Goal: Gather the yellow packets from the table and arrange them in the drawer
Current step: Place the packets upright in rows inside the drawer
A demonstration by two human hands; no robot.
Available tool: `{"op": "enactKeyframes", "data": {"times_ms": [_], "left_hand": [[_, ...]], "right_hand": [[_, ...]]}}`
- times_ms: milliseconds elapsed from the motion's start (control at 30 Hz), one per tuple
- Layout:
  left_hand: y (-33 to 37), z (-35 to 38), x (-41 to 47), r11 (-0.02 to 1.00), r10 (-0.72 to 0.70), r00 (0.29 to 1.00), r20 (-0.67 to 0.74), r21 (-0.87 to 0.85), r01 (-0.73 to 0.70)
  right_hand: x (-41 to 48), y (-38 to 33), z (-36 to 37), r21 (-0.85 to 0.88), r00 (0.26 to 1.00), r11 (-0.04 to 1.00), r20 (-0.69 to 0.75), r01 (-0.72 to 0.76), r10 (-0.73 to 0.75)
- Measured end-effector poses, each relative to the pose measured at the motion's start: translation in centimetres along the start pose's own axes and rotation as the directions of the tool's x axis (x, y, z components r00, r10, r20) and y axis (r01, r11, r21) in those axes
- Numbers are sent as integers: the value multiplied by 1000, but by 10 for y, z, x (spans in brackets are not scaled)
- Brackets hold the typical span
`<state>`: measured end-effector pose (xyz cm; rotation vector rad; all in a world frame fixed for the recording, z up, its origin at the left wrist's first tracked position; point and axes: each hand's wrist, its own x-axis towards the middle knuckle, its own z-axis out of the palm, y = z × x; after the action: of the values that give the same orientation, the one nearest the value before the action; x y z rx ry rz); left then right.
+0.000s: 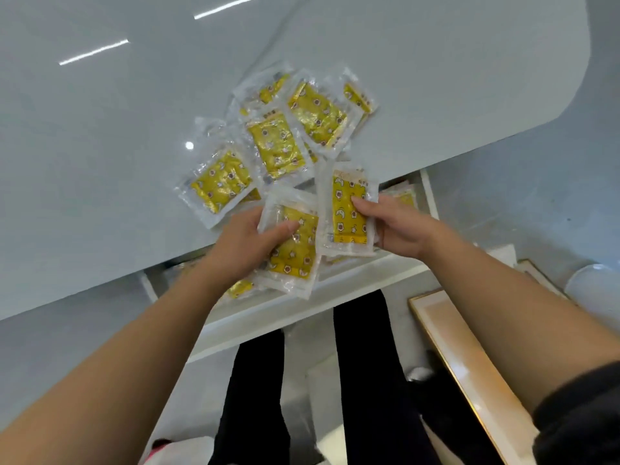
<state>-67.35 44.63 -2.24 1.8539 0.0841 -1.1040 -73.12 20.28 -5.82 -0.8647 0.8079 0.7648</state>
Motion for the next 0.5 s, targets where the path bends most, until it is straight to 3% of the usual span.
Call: {"op": "enactKeyframes", "data": {"times_ms": [133, 267, 367, 500], "left_hand": [[-82, -21, -22, 971, -219, 976, 12, -96, 220], [-148, -24, -13, 878, -430, 900, -68, -263, 400], [-187, -26, -1, 872, -470, 865, -178, -248, 422], [-215, -29, 16, 906, -422, 832, -360, -121, 407]], "right_hand": [[20, 51, 15, -78, 989, 990, -93, -120, 113], [52, 88, 31, -351, 947, 912, -307, -210, 100], [77, 109, 47, -571, 930, 778, -366, -264, 47], [113, 137, 65, -700, 904, 681, -407, -217, -130]]}}
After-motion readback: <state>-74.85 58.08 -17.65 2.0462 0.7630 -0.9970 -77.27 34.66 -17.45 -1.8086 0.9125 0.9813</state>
